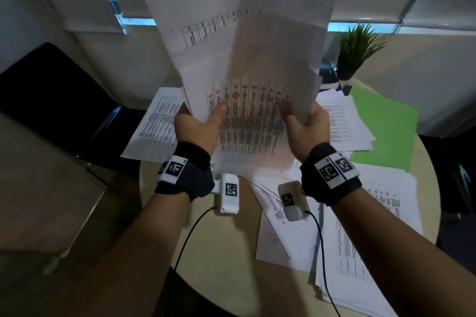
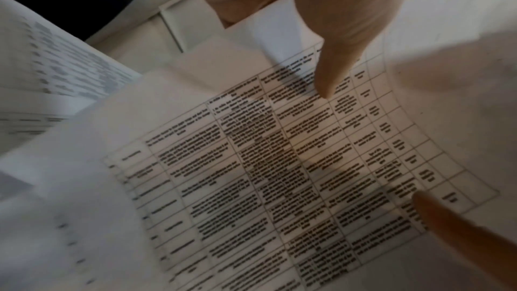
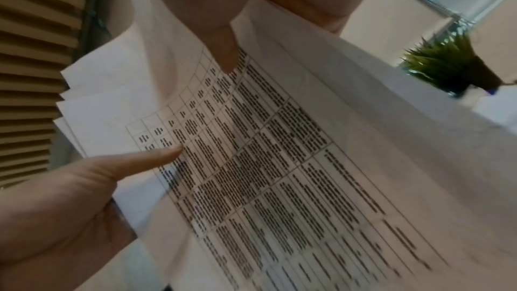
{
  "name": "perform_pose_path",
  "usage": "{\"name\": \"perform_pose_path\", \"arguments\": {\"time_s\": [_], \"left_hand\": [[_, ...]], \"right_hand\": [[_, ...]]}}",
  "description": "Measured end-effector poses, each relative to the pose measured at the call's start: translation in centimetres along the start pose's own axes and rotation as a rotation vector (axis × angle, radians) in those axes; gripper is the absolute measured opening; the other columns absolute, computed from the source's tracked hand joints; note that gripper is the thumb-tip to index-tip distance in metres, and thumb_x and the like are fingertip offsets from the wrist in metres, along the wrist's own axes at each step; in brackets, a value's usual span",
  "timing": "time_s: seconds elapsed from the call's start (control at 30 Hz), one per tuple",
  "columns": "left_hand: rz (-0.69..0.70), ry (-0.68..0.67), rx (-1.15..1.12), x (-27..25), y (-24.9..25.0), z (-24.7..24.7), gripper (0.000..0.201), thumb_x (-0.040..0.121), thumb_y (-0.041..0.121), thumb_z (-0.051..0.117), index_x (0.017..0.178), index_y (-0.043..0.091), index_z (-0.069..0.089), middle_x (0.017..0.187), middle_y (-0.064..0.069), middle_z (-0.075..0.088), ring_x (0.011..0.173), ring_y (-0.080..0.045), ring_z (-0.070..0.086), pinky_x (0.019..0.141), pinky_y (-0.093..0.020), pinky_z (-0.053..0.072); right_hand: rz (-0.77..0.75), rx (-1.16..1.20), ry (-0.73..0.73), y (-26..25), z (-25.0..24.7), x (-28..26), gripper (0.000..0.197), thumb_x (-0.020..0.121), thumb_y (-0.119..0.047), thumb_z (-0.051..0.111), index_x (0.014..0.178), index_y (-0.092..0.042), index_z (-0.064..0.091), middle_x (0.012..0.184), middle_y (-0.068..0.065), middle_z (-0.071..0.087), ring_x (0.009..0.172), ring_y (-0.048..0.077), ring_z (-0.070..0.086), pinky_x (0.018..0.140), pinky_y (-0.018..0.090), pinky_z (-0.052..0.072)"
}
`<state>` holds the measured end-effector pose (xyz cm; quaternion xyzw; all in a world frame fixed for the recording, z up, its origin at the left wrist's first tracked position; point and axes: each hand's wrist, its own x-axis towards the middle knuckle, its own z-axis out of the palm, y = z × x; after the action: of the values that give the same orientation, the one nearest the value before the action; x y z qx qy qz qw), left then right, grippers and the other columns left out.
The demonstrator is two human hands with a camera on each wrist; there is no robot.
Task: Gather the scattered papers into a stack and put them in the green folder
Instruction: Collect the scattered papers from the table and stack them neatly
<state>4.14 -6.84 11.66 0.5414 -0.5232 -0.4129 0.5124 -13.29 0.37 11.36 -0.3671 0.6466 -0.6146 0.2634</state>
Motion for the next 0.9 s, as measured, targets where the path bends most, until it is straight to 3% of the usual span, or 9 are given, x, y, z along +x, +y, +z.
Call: {"name": "perform_pose_path", "arguments": {"time_s": [0.13, 0.2, 0.33, 0.43, 0.5, 0.6, 0.67, 0.8, 0.9], "left_hand": [[-0.047, -0.022, 0.021, -0.2, -1.4, 0.1, 0.045, 0.074, 0.029, 0.082, 0.112, 0.013, 0.063, 0.104, 0.008, 0.068, 0.100, -0.011, 0.065, 0.088, -0.025, 0.053], [-0.058, -0.028, 0.009, 0.2, -1.3, 0.4, 0.038, 0.078, 0.021, 0.078, 0.112, 0.011, 0.064, 0.101, 0.007, 0.067, 0.100, -0.013, 0.065, 0.076, -0.010, 0.051], [0.004, -0.004, -0.047, 1.6, 1.6, 1.7, 0.042, 0.082, 0.014, 0.074, 0.121, 0.011, 0.059, 0.096, 0.013, 0.062, 0.093, -0.006, 0.060, 0.061, 0.005, 0.041], [0.130, 0.035, -0.090, 2.6, 4.8, 2.2, 0.037, 0.080, 0.011, 0.076, 0.114, 0.012, 0.062, 0.090, 0.018, 0.062, 0.080, 0.009, 0.061, 0.068, 0.000, 0.044], [0.215, 0.044, -0.083, 2.9, 6.3, 2.1, 0.030, 0.078, 0.012, 0.077, 0.105, 0.013, 0.063, 0.087, 0.014, 0.064, 0.074, 0.016, 0.060, 0.068, -0.002, 0.045], [0.264, 0.014, 0.004, 2.4, 6.4, 2.4, 0.027, 0.078, 0.021, 0.078, 0.098, 0.011, 0.063, 0.085, 0.008, 0.065, 0.072, 0.006, 0.061, 0.061, -0.002, 0.044], [0.213, -0.011, 0.024, 1.7, 5.1, 2.5, 0.027, 0.077, 0.022, 0.079, 0.097, 0.011, 0.064, 0.083, 0.010, 0.065, 0.073, 0.000, 0.063, 0.059, -0.002, 0.045], [0.086, -0.080, 0.029, 0.6, 1.2, 2.4, 0.037, 0.076, 0.016, 0.080, 0.106, 0.022, 0.059, 0.094, 0.019, 0.064, 0.087, 0.007, 0.062, 0.070, 0.000, 0.046], [0.026, -0.088, 0.041, 0.8, 0.1, 2.4, 0.034, 0.078, 0.016, 0.079, 0.107, 0.017, 0.063, 0.096, 0.012, 0.068, 0.086, 0.005, 0.065, 0.082, -0.019, 0.055]], "right_hand": [[0.082, 0.017, -0.063, 1.0, 0.1, -0.7, 0.030, 0.083, -0.025, 0.073, 0.107, -0.023, 0.055, 0.093, -0.009, 0.064, 0.085, 0.005, 0.061, 0.071, 0.027, 0.056], [0.128, 0.006, -0.045, 0.6, 0.1, -0.2, 0.022, 0.086, -0.018, 0.070, 0.105, -0.020, 0.059, 0.086, -0.012, 0.062, 0.078, 0.003, 0.059, 0.077, 0.033, 0.054], [0.105, 0.027, -0.027, -2.2, 0.4, 1.8, 0.019, 0.092, -0.017, 0.062, 0.111, -0.018, 0.060, 0.081, -0.018, 0.059, 0.075, -0.003, 0.056, 0.059, 0.013, 0.046], [-0.035, 0.020, 0.035, -4.7, 0.3, 3.1, 0.013, 0.090, -0.018, 0.065, 0.102, -0.020, 0.061, 0.081, -0.019, 0.061, 0.075, -0.006, 0.057, 0.056, 0.004, 0.045], [-0.132, -0.007, 0.090, -5.5, 0.2, 3.6, 0.012, 0.089, -0.020, 0.067, 0.101, -0.016, 0.065, 0.081, -0.014, 0.064, 0.074, 0.002, 0.061, 0.060, 0.010, 0.048], [-0.194, -0.067, 0.098, -5.2, 0.1, 3.7, 0.018, 0.089, -0.019, 0.066, 0.106, -0.014, 0.067, 0.082, -0.016, 0.064, 0.075, 0.002, 0.061, 0.064, 0.013, 0.048], [-0.154, -0.089, 0.076, -4.0, 0.1, 3.3, 0.022, 0.089, -0.020, 0.066, 0.111, -0.015, 0.065, 0.083, -0.018, 0.063, 0.076, -0.005, 0.059, 0.063, 0.009, 0.047], [0.068, -0.039, 0.041, -1.0, -0.5, 2.2, 0.041, 0.083, -0.030, 0.073, 0.118, -0.015, 0.059, 0.092, -0.008, 0.063, 0.086, 0.014, 0.062, 0.068, 0.020, 0.054], [0.133, -0.016, 0.041, -0.7, -0.8, 2.2, 0.034, 0.087, -0.025, 0.069, 0.117, -0.013, 0.059, 0.086, -0.012, 0.060, 0.085, 0.014, 0.062, 0.058, 0.012, 0.045]]}}
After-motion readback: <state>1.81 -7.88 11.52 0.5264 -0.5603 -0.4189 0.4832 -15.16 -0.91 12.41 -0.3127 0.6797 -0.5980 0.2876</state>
